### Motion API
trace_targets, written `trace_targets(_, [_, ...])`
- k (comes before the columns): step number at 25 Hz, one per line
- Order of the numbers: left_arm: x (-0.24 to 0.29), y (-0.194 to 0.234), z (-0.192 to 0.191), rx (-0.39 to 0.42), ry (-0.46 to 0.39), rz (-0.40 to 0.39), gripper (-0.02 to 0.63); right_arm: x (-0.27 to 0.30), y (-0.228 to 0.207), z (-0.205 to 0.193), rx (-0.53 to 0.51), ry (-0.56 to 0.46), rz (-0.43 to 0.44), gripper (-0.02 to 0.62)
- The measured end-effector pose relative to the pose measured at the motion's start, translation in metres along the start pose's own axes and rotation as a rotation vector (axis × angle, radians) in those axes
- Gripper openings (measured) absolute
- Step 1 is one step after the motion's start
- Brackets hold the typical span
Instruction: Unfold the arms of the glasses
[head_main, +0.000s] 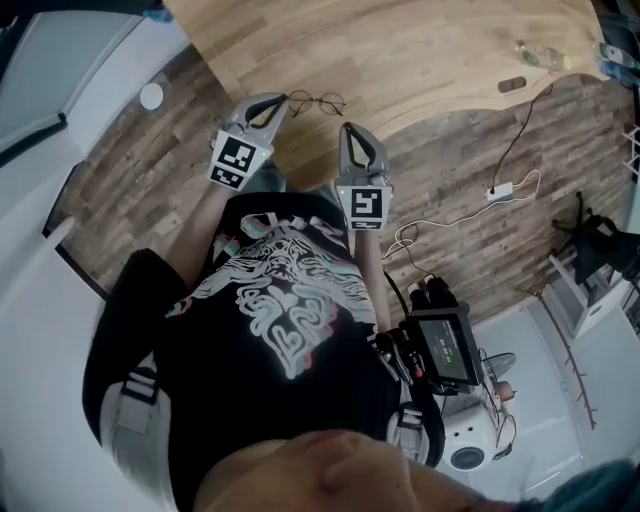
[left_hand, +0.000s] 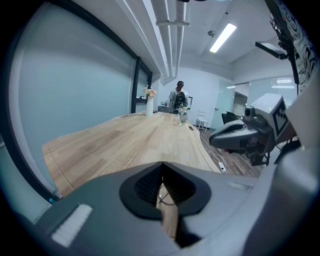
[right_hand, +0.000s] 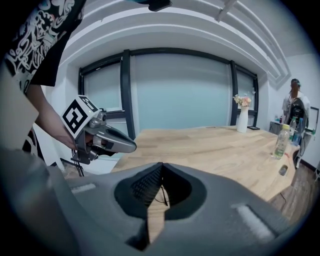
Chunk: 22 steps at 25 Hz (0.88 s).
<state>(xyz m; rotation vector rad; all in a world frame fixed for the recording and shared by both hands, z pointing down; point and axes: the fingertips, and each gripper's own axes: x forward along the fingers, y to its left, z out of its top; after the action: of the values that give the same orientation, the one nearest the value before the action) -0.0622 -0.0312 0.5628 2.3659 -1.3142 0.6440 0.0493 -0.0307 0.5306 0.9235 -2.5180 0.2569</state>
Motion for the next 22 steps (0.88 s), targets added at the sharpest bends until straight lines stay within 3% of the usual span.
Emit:
trace_targets(12, [0.019, -0.005, -0.035, 0.095, 0.119, -0.017, -0.011, 0.033, 0.006, -0.02, -0.067, 0.058, 0.12, 0.0])
trace_targets(22, [0.031, -0.008, -0.064, 0.068, 0.204, -0.037, -0.011, 0.054, 0.015, -0.032, -0.134, 0.123, 0.206, 0.0])
